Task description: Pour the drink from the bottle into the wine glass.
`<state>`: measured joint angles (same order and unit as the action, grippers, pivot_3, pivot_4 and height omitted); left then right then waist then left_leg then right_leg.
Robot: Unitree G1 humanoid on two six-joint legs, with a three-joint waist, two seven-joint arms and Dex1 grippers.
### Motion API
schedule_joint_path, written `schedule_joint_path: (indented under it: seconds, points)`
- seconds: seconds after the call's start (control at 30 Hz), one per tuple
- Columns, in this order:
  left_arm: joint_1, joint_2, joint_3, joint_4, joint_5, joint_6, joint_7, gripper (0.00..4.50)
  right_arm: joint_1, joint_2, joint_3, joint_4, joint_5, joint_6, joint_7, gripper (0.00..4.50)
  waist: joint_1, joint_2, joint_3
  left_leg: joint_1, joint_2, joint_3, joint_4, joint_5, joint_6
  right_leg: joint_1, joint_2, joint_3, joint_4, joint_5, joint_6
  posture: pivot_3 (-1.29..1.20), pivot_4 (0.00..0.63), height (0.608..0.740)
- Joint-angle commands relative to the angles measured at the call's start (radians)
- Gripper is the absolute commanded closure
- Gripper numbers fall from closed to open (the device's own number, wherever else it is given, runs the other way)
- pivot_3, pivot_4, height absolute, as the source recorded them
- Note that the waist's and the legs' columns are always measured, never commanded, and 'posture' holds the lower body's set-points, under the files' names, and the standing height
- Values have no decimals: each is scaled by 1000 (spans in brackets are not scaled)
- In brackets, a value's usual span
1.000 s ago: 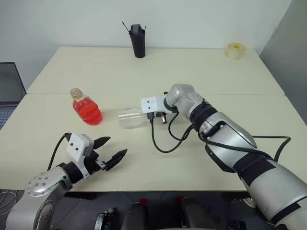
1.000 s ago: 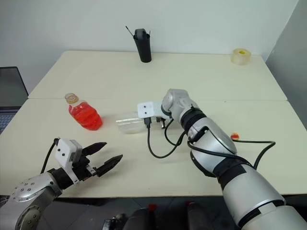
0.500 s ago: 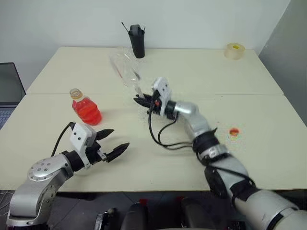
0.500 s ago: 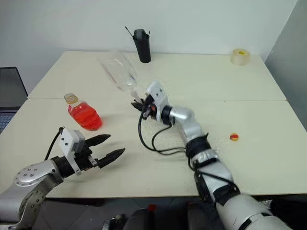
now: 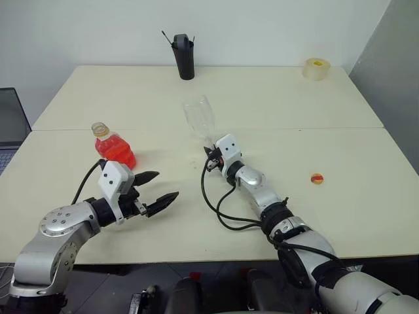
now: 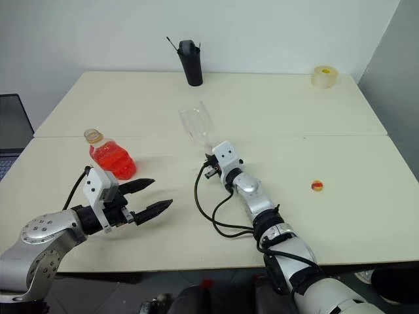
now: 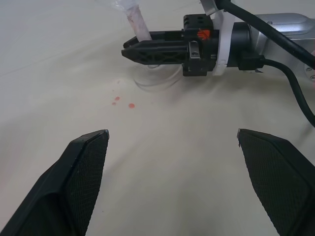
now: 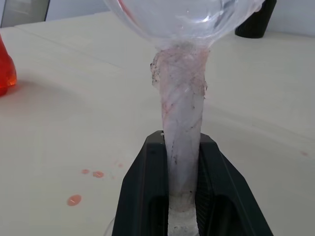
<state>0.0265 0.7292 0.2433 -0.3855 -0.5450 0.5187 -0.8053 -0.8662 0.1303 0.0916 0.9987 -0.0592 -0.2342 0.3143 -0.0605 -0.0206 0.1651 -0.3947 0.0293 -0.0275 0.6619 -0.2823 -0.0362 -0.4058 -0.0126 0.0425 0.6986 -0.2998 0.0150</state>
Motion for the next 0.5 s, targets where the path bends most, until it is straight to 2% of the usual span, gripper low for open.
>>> schedule_joint_path:
  seconds: [0.03,0.13,0.3,0.5]
  points:
    - [-15,16,4,-9,6,-5,-5,0,-31,63,17,37,7,89,36,4171,0,0,0,1,0,0,0,0,0,1,0,0,0,0,0,0,150,740]
    - [-20,17,0,-3,9,-6,-6,0,-29,56,21,38,10,114,51,4171,-4,0,-1,3,1,1,-1,0,0,2,1,0,0,0,0,0,150,740]
    - [-22,15,-4,4,17,-12,-15,0,6,20,46,22,-5,128,110,2584,-6,0,-1,3,1,2,-1,0,0,1,1,0,1,0,0,0,150,740]
    - [-36,11,-13,18,26,-19,-24,0,23,-8,63,7,-18,119,111,371,-5,0,-1,3,1,1,-1,0,0,1,1,0,0,0,0,0,150,740]
